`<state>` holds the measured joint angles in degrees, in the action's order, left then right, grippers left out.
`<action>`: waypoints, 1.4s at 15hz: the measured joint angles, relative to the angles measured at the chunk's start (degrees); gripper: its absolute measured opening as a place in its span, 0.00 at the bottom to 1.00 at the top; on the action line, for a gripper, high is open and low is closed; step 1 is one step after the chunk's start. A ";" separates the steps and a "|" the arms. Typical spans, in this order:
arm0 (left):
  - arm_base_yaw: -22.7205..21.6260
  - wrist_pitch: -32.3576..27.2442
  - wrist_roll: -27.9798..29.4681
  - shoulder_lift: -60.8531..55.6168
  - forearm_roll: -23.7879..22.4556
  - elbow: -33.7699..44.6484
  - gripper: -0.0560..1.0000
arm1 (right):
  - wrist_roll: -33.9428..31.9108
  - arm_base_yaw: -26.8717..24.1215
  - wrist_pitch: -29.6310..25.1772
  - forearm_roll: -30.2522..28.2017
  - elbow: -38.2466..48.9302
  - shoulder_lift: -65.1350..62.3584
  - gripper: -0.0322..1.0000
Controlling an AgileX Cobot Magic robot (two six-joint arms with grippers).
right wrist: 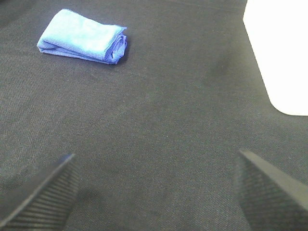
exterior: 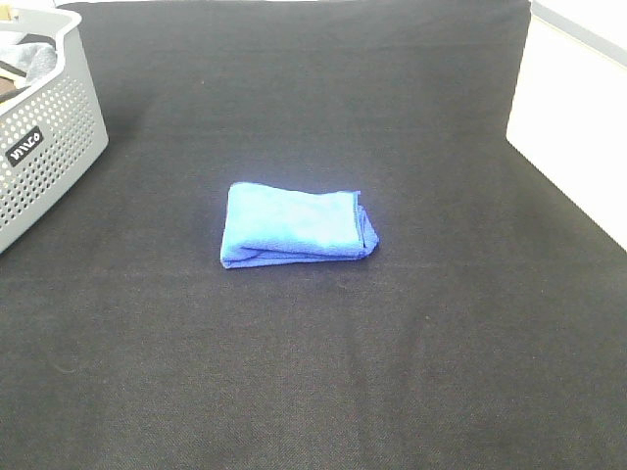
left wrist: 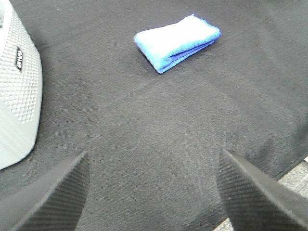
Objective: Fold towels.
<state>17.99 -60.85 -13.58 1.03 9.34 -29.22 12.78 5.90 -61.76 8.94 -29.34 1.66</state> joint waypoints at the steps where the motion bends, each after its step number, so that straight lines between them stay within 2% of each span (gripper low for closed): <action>1: 0.00 0.06 0.00 0.00 0.00 0.00 0.72 | 0.00 0.00 0.00 0.00 0.00 0.00 0.83; 5: 0.00 0.29 0.00 0.00 0.00 0.00 0.72 | 0.00 0.00 0.00 0.00 0.00 0.00 0.83; 7: -5.50 0.29 0.00 0.00 0.00 0.00 0.72 | 0.00 0.00 0.00 0.00 0.00 0.00 0.83; 9: -13.18 0.34 0.00 -0.69 0.00 0.00 0.72 | 0.00 -0.80 0.00 0.00 0.00 0.00 0.83; 11: -17.19 0.29 0.00 -1.32 0.00 0.00 0.72 | 0.00 -1.78 0.06 0.52 0.00 -0.06 0.83; 21: -17.76 0.29 0.00 -1.32 0.00 0.00 0.72 | 0.00 -2.01 0.11 1.03 0.17 -2.06 0.83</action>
<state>0.23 -60.56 -13.58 -0.29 9.34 -29.22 12.78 3.90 -61.65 9.97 -29.16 -0.40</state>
